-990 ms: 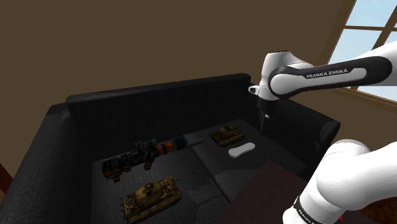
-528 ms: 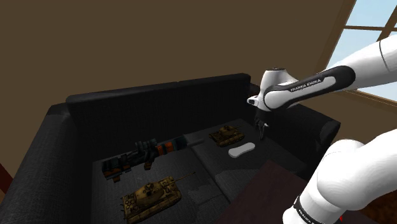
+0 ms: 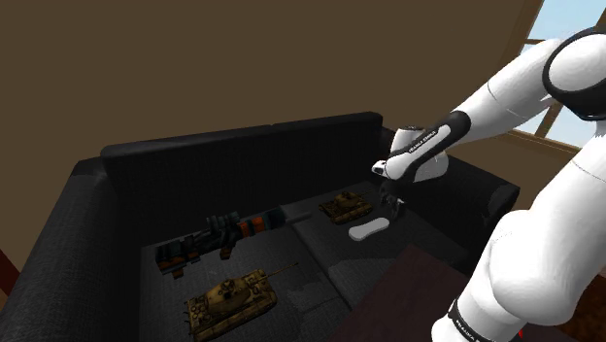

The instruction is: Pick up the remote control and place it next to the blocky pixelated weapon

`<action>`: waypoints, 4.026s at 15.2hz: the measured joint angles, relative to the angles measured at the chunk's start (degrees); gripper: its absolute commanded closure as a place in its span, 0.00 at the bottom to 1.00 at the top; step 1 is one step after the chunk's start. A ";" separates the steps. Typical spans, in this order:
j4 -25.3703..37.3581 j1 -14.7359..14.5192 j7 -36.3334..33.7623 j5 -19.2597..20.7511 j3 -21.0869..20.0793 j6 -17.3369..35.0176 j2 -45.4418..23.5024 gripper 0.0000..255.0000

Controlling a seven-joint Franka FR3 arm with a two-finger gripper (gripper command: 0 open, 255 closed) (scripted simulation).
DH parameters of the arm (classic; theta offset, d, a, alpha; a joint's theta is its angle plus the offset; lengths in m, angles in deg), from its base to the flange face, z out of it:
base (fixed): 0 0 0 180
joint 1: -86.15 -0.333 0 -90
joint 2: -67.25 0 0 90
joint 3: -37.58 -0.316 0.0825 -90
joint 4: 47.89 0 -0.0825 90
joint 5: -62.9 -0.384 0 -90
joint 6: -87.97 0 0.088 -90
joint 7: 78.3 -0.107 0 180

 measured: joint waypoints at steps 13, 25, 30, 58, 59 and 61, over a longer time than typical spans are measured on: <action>20.98 15.14 53.96 -44.76 -18.85 11.66 -36.92 0.00; 24.65 19.97 58.57 -49.25 -24.46 15.32 -43.75 0.00; 24.65 19.98 58.58 -49.26 -24.47 15.32 -43.77 1.00; 19.17 9.47 47.95 -35.84 -11.15 5.06 -28.18 1.00; 18.92 8.89 47.21 -34.84 -10.40 4.47 -27.23 1.00; 18.84 7.94 45.79 -32.94 -9.12 3.19 -25.65 1.00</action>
